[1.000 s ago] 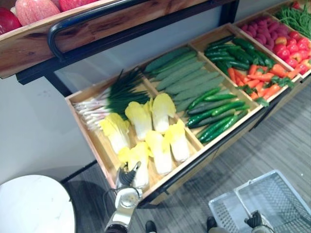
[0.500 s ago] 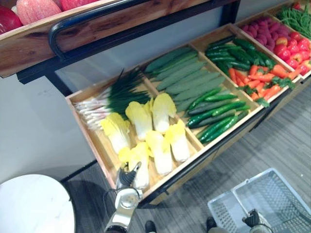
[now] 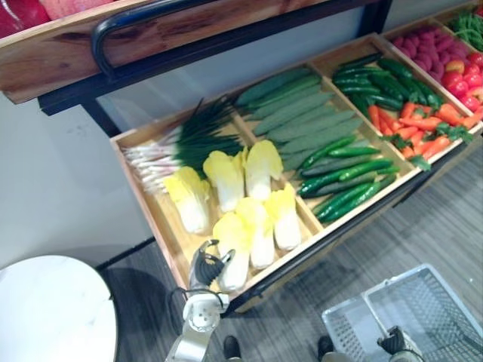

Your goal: Pick vegetable in the basket

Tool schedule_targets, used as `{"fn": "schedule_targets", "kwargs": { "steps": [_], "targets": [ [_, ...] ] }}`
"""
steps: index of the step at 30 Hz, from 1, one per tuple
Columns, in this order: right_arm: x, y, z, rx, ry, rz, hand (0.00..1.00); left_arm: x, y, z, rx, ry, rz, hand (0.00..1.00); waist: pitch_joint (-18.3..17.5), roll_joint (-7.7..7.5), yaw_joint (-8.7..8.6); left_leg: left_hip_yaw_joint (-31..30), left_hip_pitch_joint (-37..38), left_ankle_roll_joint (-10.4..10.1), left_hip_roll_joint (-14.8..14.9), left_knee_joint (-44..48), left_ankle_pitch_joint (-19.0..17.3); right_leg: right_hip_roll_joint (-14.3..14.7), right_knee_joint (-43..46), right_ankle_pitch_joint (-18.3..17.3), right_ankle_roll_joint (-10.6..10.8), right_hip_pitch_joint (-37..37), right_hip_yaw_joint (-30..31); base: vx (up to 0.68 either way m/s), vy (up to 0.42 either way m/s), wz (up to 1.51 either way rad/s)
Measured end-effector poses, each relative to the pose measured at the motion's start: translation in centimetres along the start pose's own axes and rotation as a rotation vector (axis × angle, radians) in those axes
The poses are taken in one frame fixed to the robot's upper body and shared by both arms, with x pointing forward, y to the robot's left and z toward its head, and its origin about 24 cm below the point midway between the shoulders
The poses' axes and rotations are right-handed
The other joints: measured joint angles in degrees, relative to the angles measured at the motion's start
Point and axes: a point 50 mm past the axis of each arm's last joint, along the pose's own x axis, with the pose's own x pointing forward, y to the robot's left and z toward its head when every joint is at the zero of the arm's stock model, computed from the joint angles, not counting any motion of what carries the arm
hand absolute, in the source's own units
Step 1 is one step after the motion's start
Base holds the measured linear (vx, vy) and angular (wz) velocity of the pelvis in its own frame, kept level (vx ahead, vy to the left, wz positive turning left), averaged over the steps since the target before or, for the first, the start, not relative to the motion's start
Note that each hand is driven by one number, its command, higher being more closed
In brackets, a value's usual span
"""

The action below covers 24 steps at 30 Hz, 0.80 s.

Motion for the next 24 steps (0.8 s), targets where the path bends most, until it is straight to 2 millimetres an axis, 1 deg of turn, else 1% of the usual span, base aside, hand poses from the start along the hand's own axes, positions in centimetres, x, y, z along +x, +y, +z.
{"fn": "schedule_targets", "kwargs": {
  "steps": [2,11,15,24],
  "targets": [
    [0.0,-0.1,-0.1,0.002,0.002,-0.004,1.0,-0.5,-0.5,0.4,-0.011,-0.014,-0.023,1.0,0.0,0.04,-0.01,0.0,0.0,0.1,-0.1,0.0,0.1,-0.1,0.0,0.0,0.0,0.0,0.0,0.0,0.0,0.0],
    [0.0,-0.2,-0.3,0.002,0.012,-0.009,1.0,-1.0,-0.5,2.1,-0.055,-0.1,-0.025,1.0,-0.1,0.15,0.03,-1.4,-0.5,0.7,-0.9,-0.3,0.7,-0.9,0.7,-0.2,0.2,-0.1,-1.1,-0.03,0.007,0.06],
    [0.0,-0.3,-0.4,0.005,0.015,-0.01,1.0,-1.3,-0.4,2.2,-0.068,-0.101,-0.02,1.0,-0.1,0.15,0.15,-1.5,-0.5,0.7,-0.9,-0.3,0.8,-0.9,0.7,-0.2,0.2,0.0,-1.3,-0.01,0.0,0.03],
    [0.0,-0.3,-0.5,0.005,0.022,-0.013,1.0,-1.1,0.3,2.1,-0.072,-0.096,0.038,1.0,-0.2,0.06,0.15,-1.6,-0.6,0.7,-0.9,-0.3,0.8,-0.9,0.7,-0.2,0.2,0.0,-1.4,0.0,0.0,0.0]
  ]
}}
